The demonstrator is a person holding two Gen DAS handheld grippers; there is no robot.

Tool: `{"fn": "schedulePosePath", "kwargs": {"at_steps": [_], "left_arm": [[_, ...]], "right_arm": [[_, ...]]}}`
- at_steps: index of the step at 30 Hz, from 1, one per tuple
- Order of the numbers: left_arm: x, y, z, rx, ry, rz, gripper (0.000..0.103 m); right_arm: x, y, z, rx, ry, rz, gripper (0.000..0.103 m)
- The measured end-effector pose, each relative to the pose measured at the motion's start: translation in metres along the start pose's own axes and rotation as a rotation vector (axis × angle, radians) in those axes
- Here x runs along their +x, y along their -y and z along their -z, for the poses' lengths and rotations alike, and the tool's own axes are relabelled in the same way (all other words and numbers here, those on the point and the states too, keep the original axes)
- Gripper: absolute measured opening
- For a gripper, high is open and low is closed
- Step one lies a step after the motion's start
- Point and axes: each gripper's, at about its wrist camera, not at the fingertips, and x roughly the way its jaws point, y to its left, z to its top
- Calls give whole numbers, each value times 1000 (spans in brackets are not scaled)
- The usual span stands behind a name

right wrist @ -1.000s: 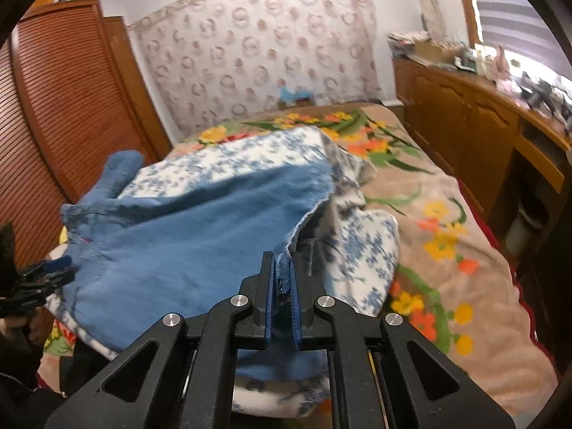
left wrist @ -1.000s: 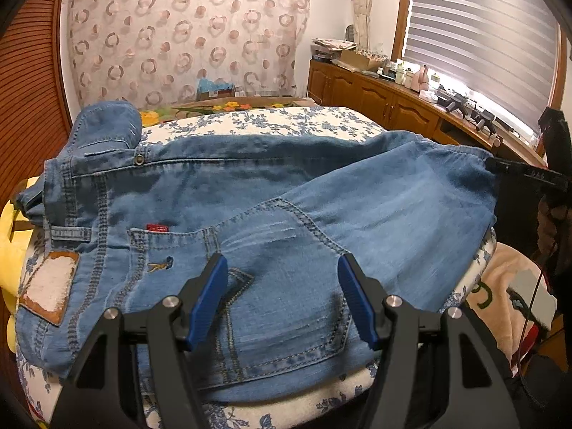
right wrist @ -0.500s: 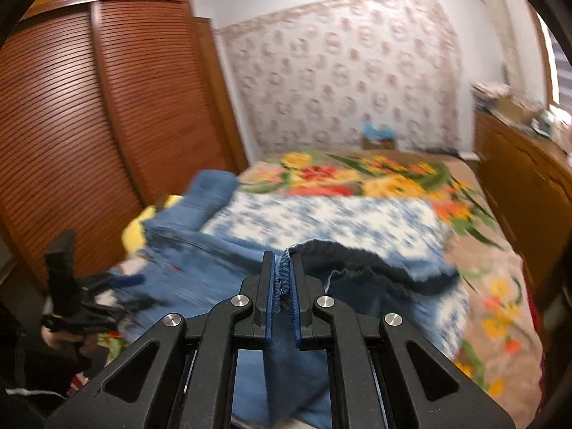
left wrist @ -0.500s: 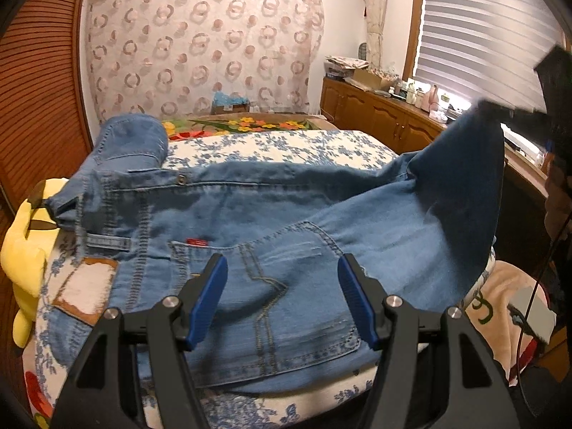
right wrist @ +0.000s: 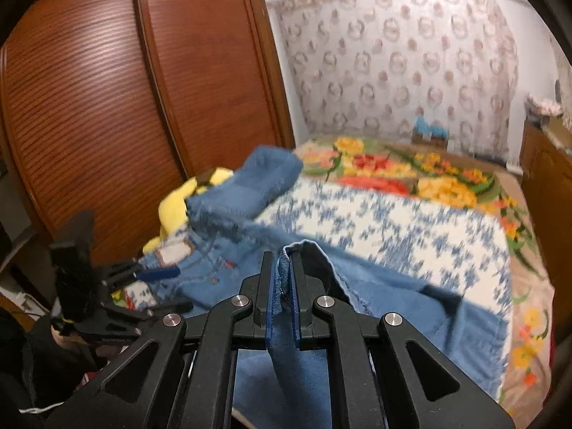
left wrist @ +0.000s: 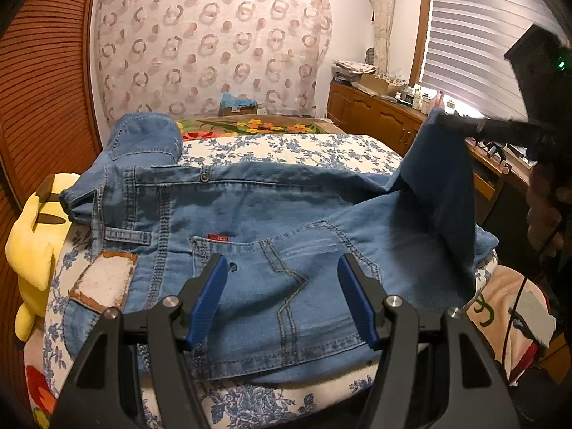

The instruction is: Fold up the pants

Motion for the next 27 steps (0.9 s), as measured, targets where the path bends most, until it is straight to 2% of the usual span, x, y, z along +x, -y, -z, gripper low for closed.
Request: {"fn": "schedulePosePath", "kwargs": {"at_steps": [2, 4, 7, 12, 17, 21, 24, 27], "left_arm": [[2, 2, 0, -1, -3, 1, 63], [3, 2, 0, 0, -4, 4, 63], [4, 7, -1, 8, -4, 10, 63], [10, 18, -8, 36, -6, 32, 63], [29, 33, -19, 73, -28, 60, 63], [50, 48, -24, 112, -60, 97, 63], [68, 59, -25, 136, -94, 130, 63], [83, 65, -28, 161, -119, 120, 63]], "right_arm": [[7, 5, 9, 10, -21, 9, 16], [5, 8, 14, 9, -22, 6, 21], [-3, 12, 17, 7, -9, 17, 40], [-18, 27, 23, 24, 9, 89, 42], [-17, 55, 45, 72, -29, 181, 45], [-16, 72, 66, 123, -61, 211, 47], [-14, 80, 78, 152, -82, 213, 53], [-13, 84, 87, 170, -95, 192, 55]]}}
